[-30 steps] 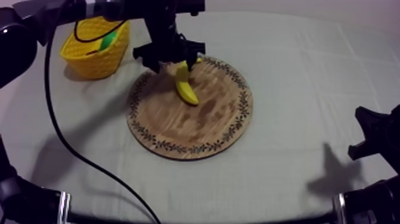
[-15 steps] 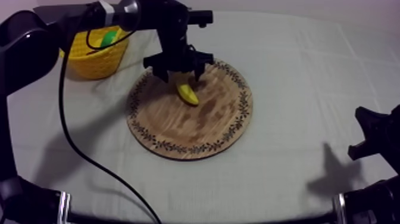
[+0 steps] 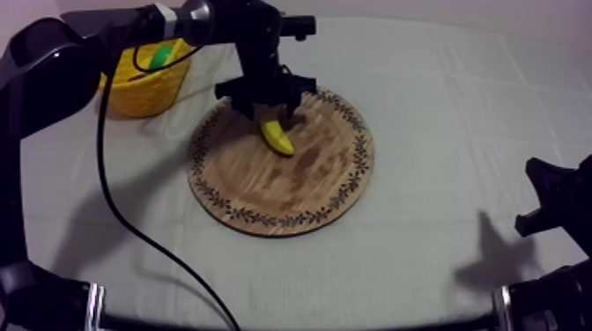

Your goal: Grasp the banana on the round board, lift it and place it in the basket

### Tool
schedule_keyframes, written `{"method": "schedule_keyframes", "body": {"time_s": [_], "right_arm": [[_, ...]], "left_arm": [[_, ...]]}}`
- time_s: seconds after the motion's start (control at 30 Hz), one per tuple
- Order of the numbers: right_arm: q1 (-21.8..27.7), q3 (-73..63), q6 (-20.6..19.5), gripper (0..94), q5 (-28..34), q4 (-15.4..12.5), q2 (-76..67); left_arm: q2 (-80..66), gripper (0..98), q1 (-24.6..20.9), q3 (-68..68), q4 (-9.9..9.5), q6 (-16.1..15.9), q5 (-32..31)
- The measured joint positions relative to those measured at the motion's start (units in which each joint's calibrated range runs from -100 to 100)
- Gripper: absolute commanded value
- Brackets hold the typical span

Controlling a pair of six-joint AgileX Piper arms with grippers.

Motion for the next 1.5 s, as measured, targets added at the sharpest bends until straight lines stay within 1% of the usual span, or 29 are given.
{"method": "schedule_keyframes", "body": {"time_s": [0.2,0.57,0.8,0.93,1.2,1.5], "right_arm": [[0.00,0.00,0.00,0.3,0.00,0.00,0.00],[0.00,0.00,0.00,0.3,-0.08,0.00,0.00],[0.00,0.00,0.00,0.3,-0.08,0.00,0.00],[0.00,0.00,0.00,0.3,-0.08,0.00,0.00],[0.00,0.00,0.00,0.3,-0.08,0.00,0.00],[0.00,0.00,0.00,0.3,-0.08,0.00,0.00]], "left_arm": [[0.25,40.7,0.02,-0.15,0.69,-1.33,0.20],[0.31,28.7,0.04,-0.73,1.18,-2.81,0.26],[-0.29,25.9,-0.40,-0.94,1.24,-3.33,0.26],[-2.57,24.7,-1.06,-0.63,1.57,-4.17,0.90],[-11.93,23.6,-2.56,1.26,1.89,-7.19,3.85],[-26.50,20.7,-6.03,7.35,2.37,-11.20,6.19]]}}
